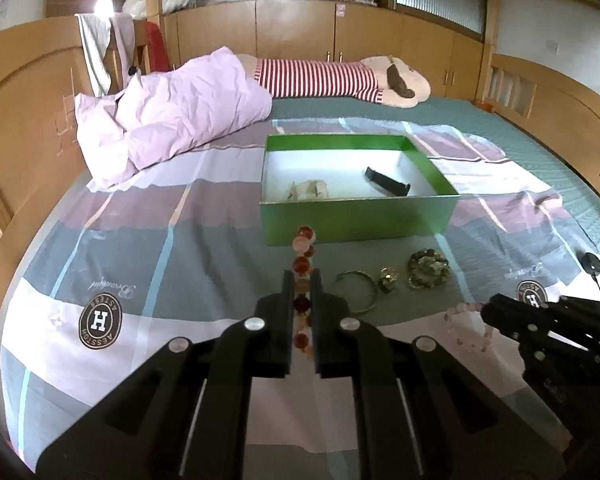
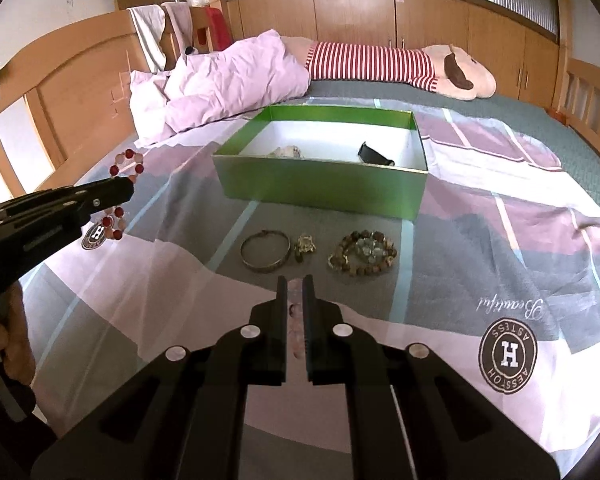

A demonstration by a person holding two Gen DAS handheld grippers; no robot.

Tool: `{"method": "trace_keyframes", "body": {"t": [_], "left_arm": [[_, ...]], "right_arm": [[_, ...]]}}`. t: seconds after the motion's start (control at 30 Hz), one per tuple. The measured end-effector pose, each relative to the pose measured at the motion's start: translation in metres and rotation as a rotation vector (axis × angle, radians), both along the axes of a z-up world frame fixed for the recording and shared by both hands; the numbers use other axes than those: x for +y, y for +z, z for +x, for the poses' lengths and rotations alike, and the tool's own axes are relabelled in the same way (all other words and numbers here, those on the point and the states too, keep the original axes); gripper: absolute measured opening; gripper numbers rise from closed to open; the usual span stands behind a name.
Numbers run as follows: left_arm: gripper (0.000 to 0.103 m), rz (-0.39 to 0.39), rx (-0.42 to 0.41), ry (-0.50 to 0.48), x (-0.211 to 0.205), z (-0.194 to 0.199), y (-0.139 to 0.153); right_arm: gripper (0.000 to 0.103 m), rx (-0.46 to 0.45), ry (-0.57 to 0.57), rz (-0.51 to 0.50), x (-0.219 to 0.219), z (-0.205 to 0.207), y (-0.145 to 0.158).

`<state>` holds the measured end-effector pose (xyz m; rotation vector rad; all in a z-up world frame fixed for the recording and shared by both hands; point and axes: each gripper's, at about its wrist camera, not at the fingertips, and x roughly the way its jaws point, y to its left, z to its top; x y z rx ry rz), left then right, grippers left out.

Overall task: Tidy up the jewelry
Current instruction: 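Carry both bead bracelets into the green box and open both grippers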

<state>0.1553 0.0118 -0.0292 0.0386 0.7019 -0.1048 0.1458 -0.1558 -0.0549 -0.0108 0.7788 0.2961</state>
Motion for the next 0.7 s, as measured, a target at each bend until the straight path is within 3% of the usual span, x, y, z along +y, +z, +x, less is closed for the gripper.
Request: {"method": "trace_keyframes", "body": {"t": [0.7], "left_arm": [[0.007, -0.011, 0.006, -0.029, -0.01, -0.009, 0.004]], "right_arm": [[0.007, -0.023, -0.035, 0.014, -0.004, 0.008, 0.013]]}}
